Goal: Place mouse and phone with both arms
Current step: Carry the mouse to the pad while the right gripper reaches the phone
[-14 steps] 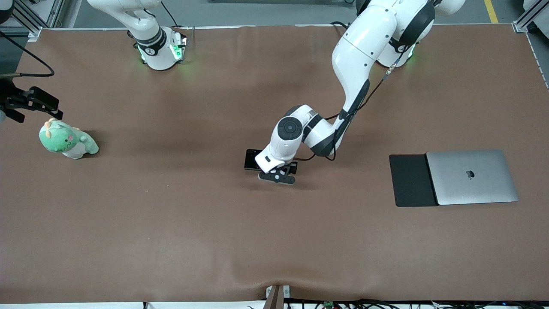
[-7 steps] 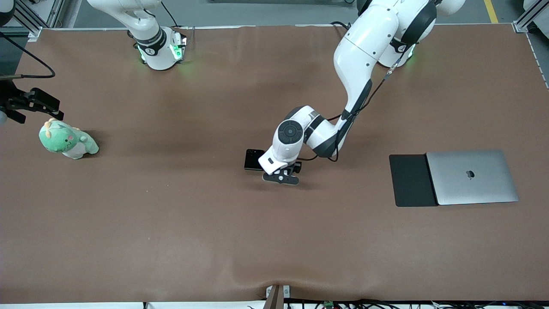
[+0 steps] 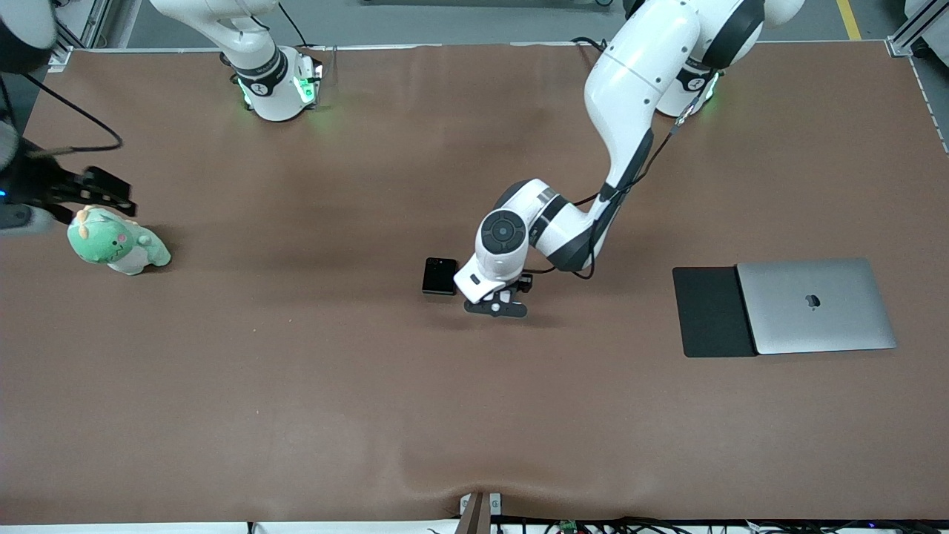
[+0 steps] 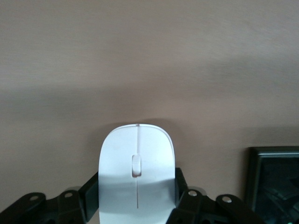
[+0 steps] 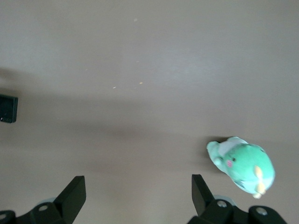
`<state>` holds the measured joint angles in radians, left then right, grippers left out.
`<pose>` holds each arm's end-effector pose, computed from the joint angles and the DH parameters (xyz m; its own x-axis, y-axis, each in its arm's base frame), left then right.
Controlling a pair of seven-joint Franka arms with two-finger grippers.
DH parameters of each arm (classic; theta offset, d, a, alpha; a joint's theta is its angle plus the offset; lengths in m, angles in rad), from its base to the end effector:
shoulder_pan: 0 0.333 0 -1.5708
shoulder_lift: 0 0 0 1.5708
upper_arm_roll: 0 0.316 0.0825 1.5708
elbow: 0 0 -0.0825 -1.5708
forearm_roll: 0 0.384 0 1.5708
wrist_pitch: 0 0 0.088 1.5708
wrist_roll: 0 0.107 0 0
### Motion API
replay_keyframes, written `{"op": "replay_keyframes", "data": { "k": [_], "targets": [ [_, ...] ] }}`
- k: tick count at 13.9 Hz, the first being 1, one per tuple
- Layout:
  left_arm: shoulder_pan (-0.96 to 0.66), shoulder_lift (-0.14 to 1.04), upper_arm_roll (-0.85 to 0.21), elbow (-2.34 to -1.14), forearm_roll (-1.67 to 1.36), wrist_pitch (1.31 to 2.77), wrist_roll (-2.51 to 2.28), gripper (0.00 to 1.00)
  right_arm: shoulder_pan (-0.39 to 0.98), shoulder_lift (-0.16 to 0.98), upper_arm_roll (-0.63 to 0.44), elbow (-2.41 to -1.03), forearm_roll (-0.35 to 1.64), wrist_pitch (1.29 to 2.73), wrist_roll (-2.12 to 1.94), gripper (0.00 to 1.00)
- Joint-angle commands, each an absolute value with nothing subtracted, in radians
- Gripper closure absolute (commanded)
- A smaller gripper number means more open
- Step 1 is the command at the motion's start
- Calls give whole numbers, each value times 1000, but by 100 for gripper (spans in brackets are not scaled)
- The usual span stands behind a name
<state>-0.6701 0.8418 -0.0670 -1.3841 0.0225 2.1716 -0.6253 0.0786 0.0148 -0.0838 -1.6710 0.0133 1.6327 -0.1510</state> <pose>0.5458 -0.4812 0.2028 0.9927 -0.1035 -0.0614 -0.1040 -0.9946 -0.0048 0.5603 -0.0013 0.5742 0.9882 0.1444 -0.0506 0.1436 -0.9894 -0.0198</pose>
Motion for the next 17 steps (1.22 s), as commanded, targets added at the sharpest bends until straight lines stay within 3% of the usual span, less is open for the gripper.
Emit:
{"op": "replay_keyframes", "data": {
  "k": [1, 8, 14, 17],
  "targets": [
    [-666, 755, -42, -1426, 51, 2092, -653, 58, 165, 93, -84, -1663, 25, 1661, -146, 0],
    [-562, 551, -17, -1638, 184, 2082, -594, 64, 411, 313, -84, -1664, 135, 1862, 6, 0],
    [-382, 341, -21, -1883, 184, 2213, -425, 61, 636, 506, -84, -1664, 135, 2113, 375, 0],
    [-279, 336, -28, -1934, 172, 2284, -350, 59, 719, 592, -86, -1667, 133, 2216, 507, 0]
  ]
}}
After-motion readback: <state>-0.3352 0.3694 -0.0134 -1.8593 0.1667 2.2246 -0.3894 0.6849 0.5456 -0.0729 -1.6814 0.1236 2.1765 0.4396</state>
